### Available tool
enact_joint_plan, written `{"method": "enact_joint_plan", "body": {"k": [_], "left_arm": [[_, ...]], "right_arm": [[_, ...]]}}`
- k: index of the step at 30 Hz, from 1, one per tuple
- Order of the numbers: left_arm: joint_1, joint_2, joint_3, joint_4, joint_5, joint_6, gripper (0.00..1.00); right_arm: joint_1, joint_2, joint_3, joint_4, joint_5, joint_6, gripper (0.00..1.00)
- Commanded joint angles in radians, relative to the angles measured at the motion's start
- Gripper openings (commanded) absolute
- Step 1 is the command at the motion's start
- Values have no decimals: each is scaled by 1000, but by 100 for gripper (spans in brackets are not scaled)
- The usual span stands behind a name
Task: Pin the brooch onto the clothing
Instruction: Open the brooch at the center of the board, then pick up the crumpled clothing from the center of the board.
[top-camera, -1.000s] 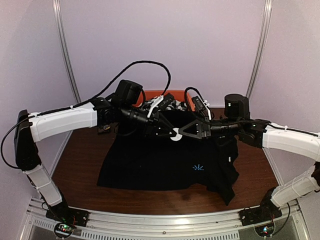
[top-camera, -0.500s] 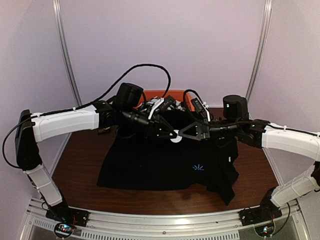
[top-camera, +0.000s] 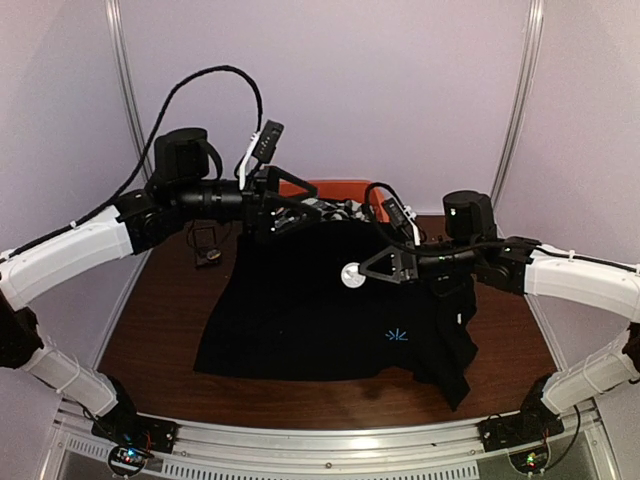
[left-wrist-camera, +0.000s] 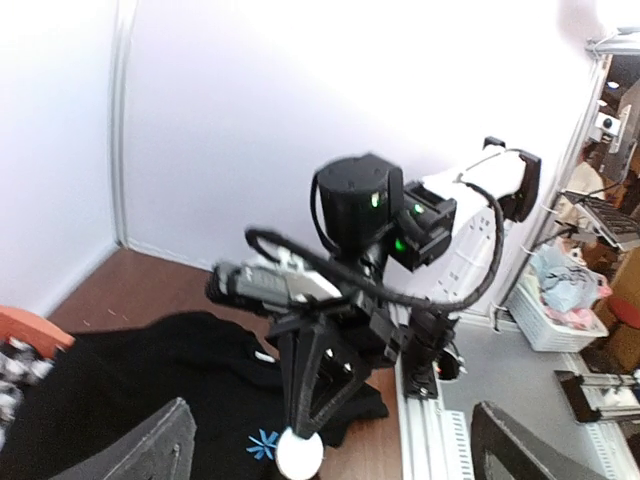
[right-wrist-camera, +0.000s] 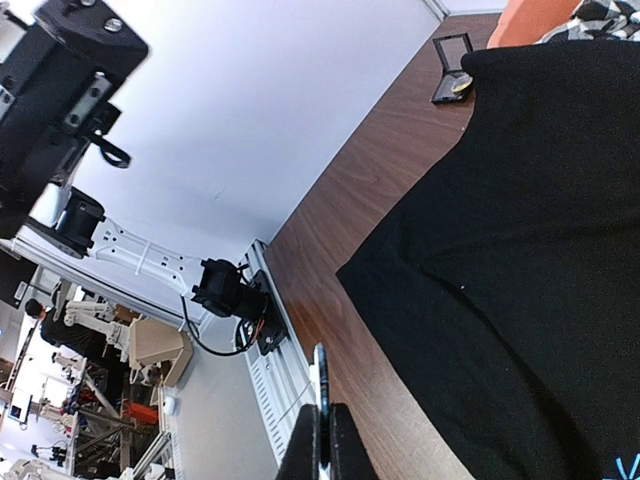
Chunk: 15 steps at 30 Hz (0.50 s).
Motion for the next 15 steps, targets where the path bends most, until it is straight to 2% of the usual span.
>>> {"method": "enact_joint_plan", "body": {"k": [1, 4, 6, 11, 15], "left_arm": [[8, -59, 73, -142, -310, 118, 98], [50, -77, 46, -190, -493, 118, 98], [94, -82, 10, -191, -545, 137, 98], [240, -34, -53, -179, -547, 95, 98], [279, 53, -43, -215, -611, 100, 98]], "right_arm": [[2, -34, 55, -84, 117, -108, 0], [2, -47, 94, -154, 281, -234, 0], [2, -47, 124, -192, 404, -303, 0], [2, -27, 157, -172, 641, -374, 0], [1, -16, 159, -148, 742, -408, 0]]}}
